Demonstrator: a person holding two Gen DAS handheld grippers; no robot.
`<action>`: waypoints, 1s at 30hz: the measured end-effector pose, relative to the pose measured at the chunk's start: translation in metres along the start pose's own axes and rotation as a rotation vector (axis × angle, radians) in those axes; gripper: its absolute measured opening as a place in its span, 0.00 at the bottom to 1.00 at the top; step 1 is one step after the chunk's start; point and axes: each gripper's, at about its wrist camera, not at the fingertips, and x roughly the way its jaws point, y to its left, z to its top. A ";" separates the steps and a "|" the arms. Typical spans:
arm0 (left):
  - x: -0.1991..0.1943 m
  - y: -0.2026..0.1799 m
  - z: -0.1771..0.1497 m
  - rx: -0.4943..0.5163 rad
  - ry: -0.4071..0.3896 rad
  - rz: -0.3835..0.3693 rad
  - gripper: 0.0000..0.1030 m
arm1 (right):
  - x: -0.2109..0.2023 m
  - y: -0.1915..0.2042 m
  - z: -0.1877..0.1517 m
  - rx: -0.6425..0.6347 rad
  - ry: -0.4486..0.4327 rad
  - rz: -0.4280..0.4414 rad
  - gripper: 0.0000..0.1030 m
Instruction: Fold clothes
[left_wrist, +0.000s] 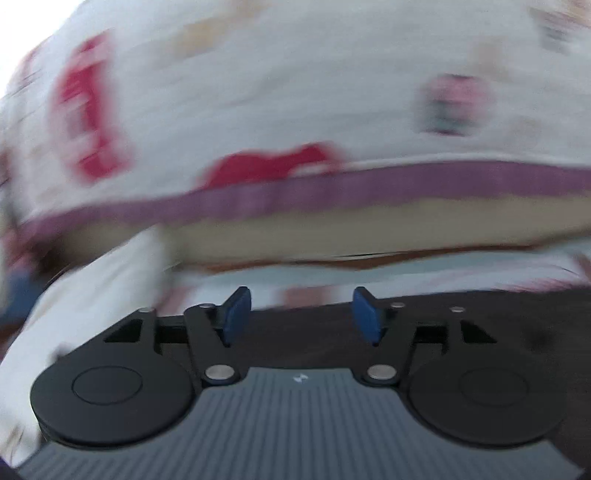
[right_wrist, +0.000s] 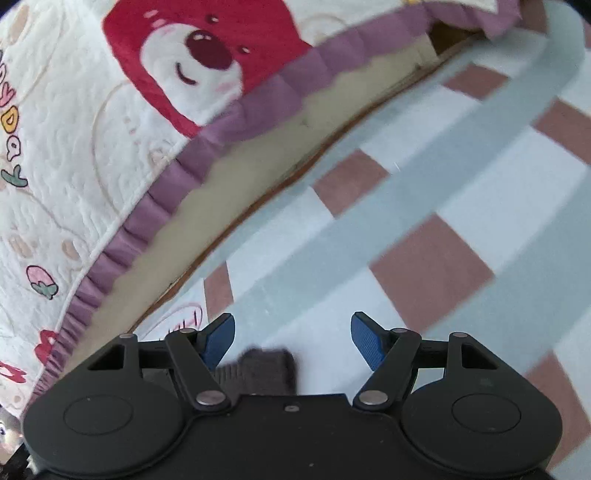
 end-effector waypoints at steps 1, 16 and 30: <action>0.000 -0.015 0.006 0.041 -0.011 -0.052 0.64 | 0.002 0.002 -0.003 -0.017 0.019 0.003 0.73; 0.066 -0.108 -0.025 0.666 0.183 -0.324 0.78 | 0.043 0.063 -0.057 -0.433 0.088 -0.132 0.77; 0.074 -0.108 0.010 0.531 0.042 -0.256 0.04 | 0.028 0.100 -0.066 -0.690 -0.106 -0.041 0.13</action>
